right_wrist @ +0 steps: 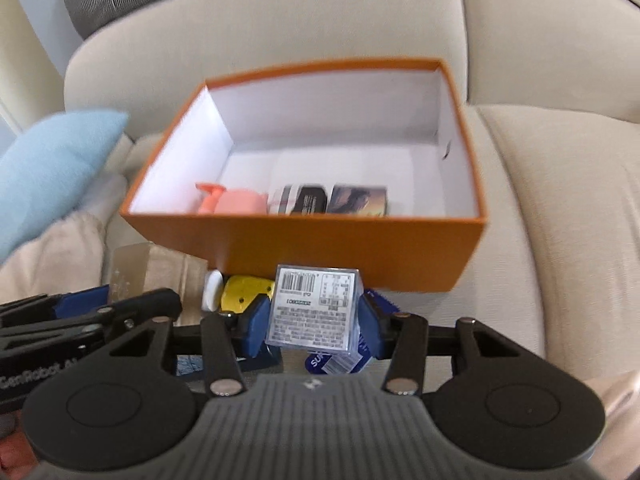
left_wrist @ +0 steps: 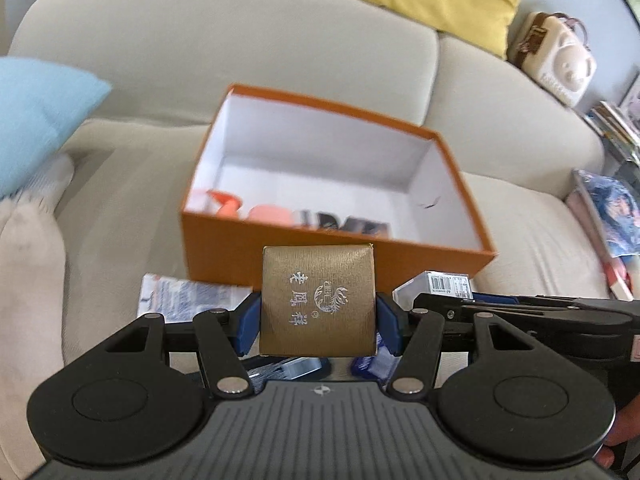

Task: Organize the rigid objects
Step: 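Lift the brown box and clear cube box and carry them over the orange box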

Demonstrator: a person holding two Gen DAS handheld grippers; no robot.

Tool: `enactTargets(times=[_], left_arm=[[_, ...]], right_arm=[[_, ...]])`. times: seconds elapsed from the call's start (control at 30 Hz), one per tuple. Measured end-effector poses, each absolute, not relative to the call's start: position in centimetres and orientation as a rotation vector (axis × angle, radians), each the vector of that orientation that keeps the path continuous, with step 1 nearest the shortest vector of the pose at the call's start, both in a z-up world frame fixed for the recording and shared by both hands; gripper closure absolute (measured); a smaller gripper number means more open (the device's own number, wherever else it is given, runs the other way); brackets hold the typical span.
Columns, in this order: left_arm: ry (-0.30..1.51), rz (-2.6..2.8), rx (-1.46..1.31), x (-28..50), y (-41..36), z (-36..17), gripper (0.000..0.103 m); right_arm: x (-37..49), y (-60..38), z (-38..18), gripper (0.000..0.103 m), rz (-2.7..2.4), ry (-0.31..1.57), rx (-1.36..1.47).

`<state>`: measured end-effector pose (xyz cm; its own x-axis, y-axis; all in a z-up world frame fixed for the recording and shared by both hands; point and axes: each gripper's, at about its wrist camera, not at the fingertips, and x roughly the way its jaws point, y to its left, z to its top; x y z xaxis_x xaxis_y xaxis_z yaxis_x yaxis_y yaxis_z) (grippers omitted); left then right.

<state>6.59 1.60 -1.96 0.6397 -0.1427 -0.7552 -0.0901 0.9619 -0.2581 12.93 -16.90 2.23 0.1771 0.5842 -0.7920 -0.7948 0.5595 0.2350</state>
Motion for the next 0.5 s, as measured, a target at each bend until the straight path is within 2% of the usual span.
enactTargets(times=[0.3,0.5], left_arm=[[0.808,-0.106,-0.298,10.5,0.6,2.1,0.036],[0.837,-0.135,-0.342,15.1,1.0,1.3,0.036]], right_arm=[[15.7,-18.6,8.6,0.053,1.044,0.882,-0.148],[19.6,-16.1,9.4,0.053,0.994,0.884,-0.175]])
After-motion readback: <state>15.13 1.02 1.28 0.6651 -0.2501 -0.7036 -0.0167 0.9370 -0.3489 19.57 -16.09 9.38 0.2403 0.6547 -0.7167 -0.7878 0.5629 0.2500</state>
